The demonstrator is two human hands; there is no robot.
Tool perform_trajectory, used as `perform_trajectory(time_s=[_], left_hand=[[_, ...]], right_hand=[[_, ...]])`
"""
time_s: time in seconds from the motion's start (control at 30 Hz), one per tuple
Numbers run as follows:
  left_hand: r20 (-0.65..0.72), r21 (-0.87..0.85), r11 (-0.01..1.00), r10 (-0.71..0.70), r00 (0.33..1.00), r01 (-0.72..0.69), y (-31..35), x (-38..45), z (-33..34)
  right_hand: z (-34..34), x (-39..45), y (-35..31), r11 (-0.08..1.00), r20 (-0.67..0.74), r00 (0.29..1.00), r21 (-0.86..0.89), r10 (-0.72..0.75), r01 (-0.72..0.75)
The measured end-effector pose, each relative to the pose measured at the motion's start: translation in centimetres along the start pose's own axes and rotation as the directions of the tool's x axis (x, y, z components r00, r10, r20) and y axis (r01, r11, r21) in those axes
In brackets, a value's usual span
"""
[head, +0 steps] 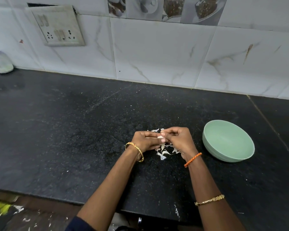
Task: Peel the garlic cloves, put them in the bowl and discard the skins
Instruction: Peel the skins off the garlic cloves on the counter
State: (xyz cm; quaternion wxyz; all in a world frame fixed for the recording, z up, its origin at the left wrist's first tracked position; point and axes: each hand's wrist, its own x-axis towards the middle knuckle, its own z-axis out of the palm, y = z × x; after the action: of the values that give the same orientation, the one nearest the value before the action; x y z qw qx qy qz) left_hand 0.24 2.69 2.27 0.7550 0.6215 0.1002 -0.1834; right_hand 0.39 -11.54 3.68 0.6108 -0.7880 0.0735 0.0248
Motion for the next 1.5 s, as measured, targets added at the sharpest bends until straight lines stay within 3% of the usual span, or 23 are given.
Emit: perform_trajectory(time_s=[0.17, 0.3, 0.5, 0.67, 0.87, 1.0, 1.1, 1.37, 1.5], left_hand=[[-0.04, -0.013, 1.0, -0.003, 0.999, 0.002, -0.3, 0.4, 0.0], [-0.08, -0.047, 0.999, 0.007, 0.997, -0.01, -0.4, 0.6, 0.8], [-0.109, -0.13, 0.992, -0.019, 0.994, 0.005, -0.7, 0.8, 1.7], [-0.089, -0.193, 0.981, -0.036, 0.995, 0.019, -1.0, 0.7, 2.0], [-0.037, -0.266, 0.963, -0.045, 0.998, 0.033, -0.8, 0.0, 2.2], [-0.045, -0.354, 0.932, -0.101, 0.994, 0.078, -0.7, -0.1, 1.7], [-0.029, -0.378, 0.923, -0.087, 0.996, 0.07, -0.7, -0.1, 1.0], [0.01, -0.35, 0.936, -0.047, 0.999, 0.047, 0.0, -0.5, 0.4], [-0.04, -0.328, 0.945, -0.036, 0.999, 0.021, 0.0, -0.5, 0.3]], right_hand=[[0.4, 0.6, -0.2, 0.997, -0.034, 0.999, -0.077, -0.003, 0.0], [0.7, 0.6, 0.2, 0.958, -0.121, 0.987, -0.277, -0.109, 0.072], [2.0, -0.4, 1.7, 0.92, -0.278, 0.919, -0.349, -0.281, 0.176], [2.7, -1.2, 2.6, 0.904, -0.375, 0.838, -0.321, -0.396, 0.284], [2.9, -1.5, 2.8, 0.927, -0.44, 0.817, -0.216, -0.374, 0.308], [2.4, -1.8, 3.1, 0.899, -0.475, 0.764, -0.198, -0.436, 0.39], [2.2, -1.7, 3.4, 0.909, -0.414, 0.809, -0.187, -0.417, 0.372], [0.8, -1.7, 2.6, 0.99, -0.297, 0.946, 0.008, -0.133, 0.142], [0.6, -1.3, 1.9, 0.984, -0.024, 0.999, 0.177, 0.023, -0.018]])
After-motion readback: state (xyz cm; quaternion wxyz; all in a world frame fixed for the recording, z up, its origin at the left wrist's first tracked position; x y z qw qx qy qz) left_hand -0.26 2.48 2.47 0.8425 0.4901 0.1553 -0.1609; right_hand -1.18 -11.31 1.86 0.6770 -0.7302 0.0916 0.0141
